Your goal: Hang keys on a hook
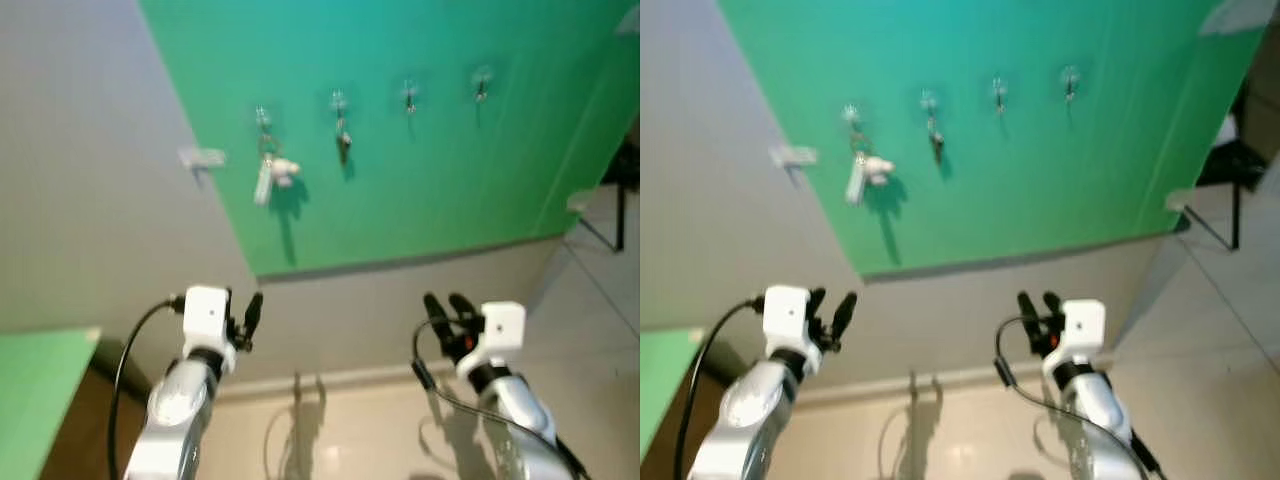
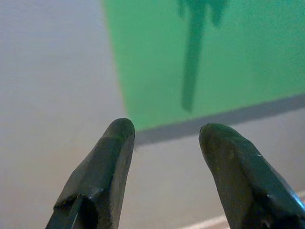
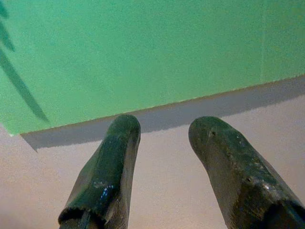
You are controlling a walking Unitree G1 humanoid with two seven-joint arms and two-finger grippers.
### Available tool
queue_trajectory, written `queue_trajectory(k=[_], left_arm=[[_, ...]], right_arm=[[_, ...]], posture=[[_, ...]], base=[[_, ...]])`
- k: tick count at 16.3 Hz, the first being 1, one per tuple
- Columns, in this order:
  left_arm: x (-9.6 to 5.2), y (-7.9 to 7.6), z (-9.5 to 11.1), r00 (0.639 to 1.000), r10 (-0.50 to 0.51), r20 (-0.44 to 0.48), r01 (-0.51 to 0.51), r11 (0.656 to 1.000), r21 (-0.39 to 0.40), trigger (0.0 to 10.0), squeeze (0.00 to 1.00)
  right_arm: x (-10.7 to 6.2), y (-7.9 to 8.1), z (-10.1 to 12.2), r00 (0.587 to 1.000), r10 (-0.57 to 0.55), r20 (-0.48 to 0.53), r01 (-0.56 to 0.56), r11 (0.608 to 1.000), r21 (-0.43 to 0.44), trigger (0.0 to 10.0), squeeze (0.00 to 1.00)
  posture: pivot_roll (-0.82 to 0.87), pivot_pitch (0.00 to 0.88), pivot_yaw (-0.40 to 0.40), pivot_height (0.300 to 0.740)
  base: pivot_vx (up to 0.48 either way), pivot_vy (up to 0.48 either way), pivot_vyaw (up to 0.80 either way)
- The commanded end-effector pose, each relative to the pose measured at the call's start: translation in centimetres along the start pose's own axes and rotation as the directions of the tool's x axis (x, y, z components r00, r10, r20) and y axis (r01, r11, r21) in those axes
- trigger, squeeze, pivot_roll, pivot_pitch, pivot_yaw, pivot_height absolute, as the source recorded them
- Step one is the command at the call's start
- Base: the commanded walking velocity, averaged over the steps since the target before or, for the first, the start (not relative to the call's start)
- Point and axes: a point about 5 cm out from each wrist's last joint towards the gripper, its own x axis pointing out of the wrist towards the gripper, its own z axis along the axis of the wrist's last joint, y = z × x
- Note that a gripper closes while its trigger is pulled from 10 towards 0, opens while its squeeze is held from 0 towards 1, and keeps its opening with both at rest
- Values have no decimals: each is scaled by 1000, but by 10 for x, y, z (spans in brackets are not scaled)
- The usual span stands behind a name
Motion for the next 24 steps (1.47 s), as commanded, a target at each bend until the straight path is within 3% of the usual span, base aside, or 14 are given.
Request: queue_trajectory(k=[1, 12, 13, 17, 24], left_arm=[[-3, 9, -3, 999, 41, -19, -41, 999, 18, 10000, 0], [10, 1, 6, 999, 37, 9, -37, 999, 27, 10000, 0], [13, -2, 9, 1000, 20, 15, -22, 996, 87, 10000, 0], [18, -7, 4, 999, 27, -29, -21, 986, 165, 10000, 0], [25, -14, 21, 1000, 2, 27, -5, 992, 128, 10000, 0]], right_arm=[[4, 10, 0, 999, 35, 2, -35, 999, 12, 10000, 0], [13, 22, 6, 996, 89, 5, -89, 996, 14, 10000, 0], [15, 22, 6, 996, 91, 4, -91, 996, 14, 10000, 0], [18, 24, 9, 995, 98, 7, -98, 995, 8, 10000, 0], [27, 33, 12, 994, 103, 24, -103, 994, 32, 10000, 0]], posture=[[-197, 3, 122, 740], [-180, 12, 102, 740], [-179, 10, 101, 740], [-188, 0, 104, 740], [-188, 0, 120, 740]], base=[[0, 480, 0], [0, 480, 0], [0, 0, 0], [0, 0, 0], [0, 0, 0]])
